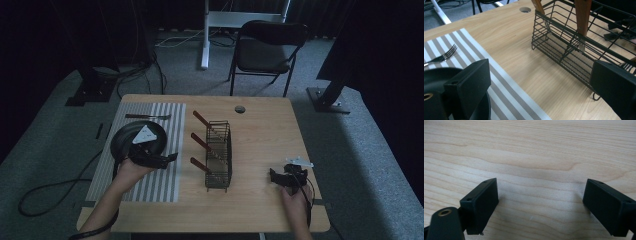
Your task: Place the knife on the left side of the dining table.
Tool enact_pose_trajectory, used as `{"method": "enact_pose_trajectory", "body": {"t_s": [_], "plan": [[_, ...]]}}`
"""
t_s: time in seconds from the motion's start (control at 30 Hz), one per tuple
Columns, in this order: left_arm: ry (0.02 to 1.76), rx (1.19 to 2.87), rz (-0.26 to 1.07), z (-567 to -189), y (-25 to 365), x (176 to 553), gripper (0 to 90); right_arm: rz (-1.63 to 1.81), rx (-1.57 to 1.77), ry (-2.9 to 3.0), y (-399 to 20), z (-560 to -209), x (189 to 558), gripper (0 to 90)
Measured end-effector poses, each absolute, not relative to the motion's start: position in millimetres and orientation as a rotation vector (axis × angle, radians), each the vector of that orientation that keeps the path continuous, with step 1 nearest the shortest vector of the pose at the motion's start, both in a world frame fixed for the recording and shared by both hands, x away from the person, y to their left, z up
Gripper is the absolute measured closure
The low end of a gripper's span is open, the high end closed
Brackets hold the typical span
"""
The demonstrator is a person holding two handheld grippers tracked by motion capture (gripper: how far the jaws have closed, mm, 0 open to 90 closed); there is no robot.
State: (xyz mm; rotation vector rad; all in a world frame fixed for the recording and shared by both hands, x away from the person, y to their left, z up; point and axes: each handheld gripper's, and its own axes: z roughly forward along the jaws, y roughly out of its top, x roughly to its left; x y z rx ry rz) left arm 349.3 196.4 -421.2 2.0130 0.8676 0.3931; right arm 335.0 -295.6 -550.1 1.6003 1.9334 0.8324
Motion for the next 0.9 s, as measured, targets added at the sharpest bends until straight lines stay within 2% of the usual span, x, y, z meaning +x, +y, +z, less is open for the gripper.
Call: {"method": "enact_pose_trajectory", "body": {"t_s": [0.8, 0.83, 0.9], "plan": [[0.787, 2.028, 0.303, -403.1, 149.6, 367.1, 7.0, 0.832, 1.599, 1.933, -295.7, -550.1, 335.0, 12.0], [0.78, 2.014, 0.281, -403.2, 149.4, 367.8, 11.5, 0.832, 1.599, 1.933, -295.7, -550.1, 335.0, 12.0], [0.778, 2.001, 0.248, -403.6, 148.2, 369.2, 14.0, 0.832, 1.599, 1.933, -295.7, -550.1, 335.0, 12.0]]}}
